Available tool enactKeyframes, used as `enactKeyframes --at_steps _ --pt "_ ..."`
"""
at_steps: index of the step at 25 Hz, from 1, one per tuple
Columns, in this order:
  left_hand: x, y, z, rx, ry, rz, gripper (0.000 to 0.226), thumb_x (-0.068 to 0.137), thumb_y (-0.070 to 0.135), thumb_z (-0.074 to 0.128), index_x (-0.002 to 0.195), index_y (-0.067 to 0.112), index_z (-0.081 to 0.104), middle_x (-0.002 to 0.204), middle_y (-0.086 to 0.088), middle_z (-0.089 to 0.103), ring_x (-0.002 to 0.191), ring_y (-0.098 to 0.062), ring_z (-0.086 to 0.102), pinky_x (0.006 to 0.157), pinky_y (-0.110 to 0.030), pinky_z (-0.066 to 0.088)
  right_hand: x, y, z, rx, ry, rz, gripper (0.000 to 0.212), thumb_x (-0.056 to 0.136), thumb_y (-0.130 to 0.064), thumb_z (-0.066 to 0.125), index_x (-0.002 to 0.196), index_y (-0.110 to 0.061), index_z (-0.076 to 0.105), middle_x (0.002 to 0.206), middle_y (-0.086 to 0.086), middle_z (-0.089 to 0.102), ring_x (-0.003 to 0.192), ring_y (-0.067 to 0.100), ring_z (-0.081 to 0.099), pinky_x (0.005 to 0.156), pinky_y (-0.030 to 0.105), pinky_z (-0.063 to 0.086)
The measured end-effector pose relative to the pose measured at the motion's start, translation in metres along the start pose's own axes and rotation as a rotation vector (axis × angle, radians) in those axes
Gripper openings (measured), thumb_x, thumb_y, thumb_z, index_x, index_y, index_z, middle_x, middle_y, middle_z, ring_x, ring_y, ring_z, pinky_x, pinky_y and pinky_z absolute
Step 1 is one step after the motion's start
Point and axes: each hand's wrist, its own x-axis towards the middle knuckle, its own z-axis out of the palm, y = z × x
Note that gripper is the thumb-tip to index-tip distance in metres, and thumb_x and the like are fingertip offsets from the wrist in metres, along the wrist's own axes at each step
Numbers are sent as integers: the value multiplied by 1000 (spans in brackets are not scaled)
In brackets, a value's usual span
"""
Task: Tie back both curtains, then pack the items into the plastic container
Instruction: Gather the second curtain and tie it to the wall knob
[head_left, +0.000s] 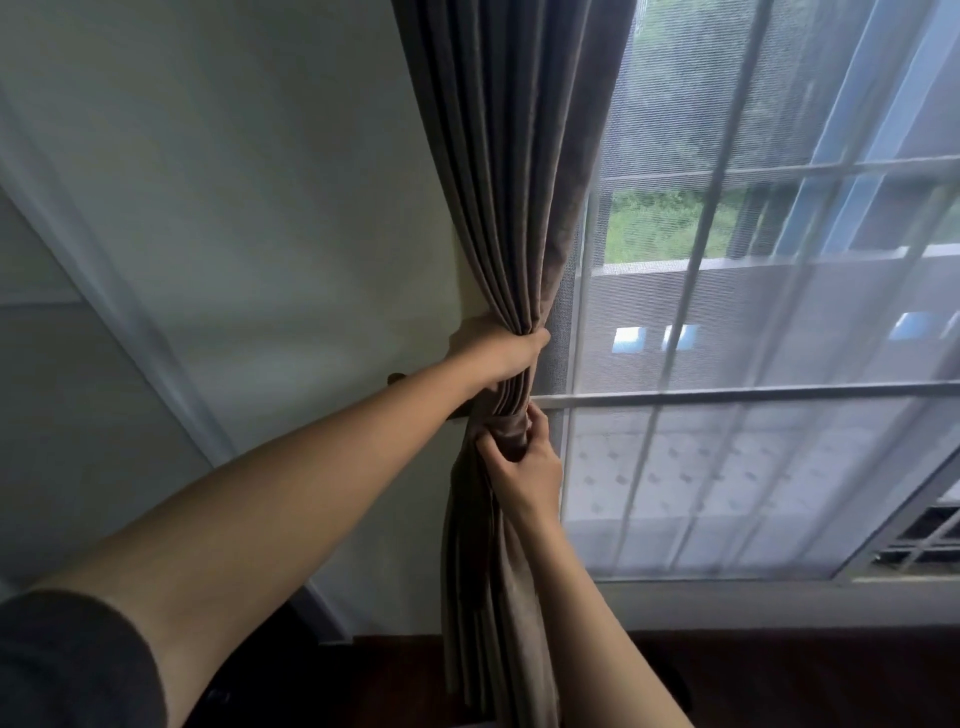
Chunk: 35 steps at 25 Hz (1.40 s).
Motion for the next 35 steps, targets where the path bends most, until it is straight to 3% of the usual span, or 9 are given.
enactKeyframes --at_steps 4,8,12,14,16,18,27,32,35 --pt "-2 5 1 14 35 -9 38 81 45 61 105 16 65 104 -5 71 78 -26 69 66 -28 57 13 0 0 -357 -44 57 67 73 -66 60 129 -31 48 121 -3 60 120 21 50 101 45 33" --pt "-1 1 2 -20 36 -16 44 75 45 67 108 16 64 101 -2 68 84 -23 69 72 -31 59 27 -5 12 -308 -2 29 64 67 -57 71 111 -14 53 114 8 62 114 31 53 99 45 39" --pt "1 -25 -27 -286 -406 96 53 67 28 81 115 19 62 110 1 69 102 -15 65 91 -37 53 34 -4 11 -236 48 80 47 69 -40 72 105 -15 57 100 14 69 99 37 61 81 40 49" --pt "3 -48 -40 -446 -543 110 46 73 6 65 115 19 57 106 -2 68 100 -15 64 91 -36 51 37 -1 5 -326 42 34 43 69 -39 71 104 -15 61 99 14 70 97 37 61 78 38 47" --pt "-2 -80 -34 -549 -390 16 47 79 -10 49 118 18 49 98 -5 64 84 -10 65 75 -29 53 35 1 1 -345 8 -22 41 69 -38 70 103 -16 61 97 13 70 94 37 61 74 36 45" --pt "-10 -113 -8 -289 -231 -10 38 87 -6 49 120 13 48 101 -11 62 76 -11 61 66 -26 49 28 4 -4 -357 -7 -56 40 68 -38 71 101 -16 61 95 13 70 93 36 61 71 34 44" --pt "-25 -147 40 218 -36 265 24 97 22 41 109 14 60 102 -4 54 91 -22 58 74 -28 44 3 5 -24 -292 -116 -146 33 67 -28 78 95 -16 64 88 6 72 84 26 66 65 29 45" --pt "-30 -138 45 -56 144 40 19 98 25 39 82 19 46 85 8 52 87 -17 58 59 -21 34 -5 4 -23 -241 -165 -176 31 70 -26 78 95 -17 64 82 -6 68 76 12 62 63 19 44" --pt "-36 -130 51 -92 106 -43 23 99 25 42 91 9 57 90 0 60 88 -19 58 68 -22 39 -2 11 -27 -118 -246 -142 31 69 -26 80 95 -22 64 82 -12 69 77 3 65 69 18 51"
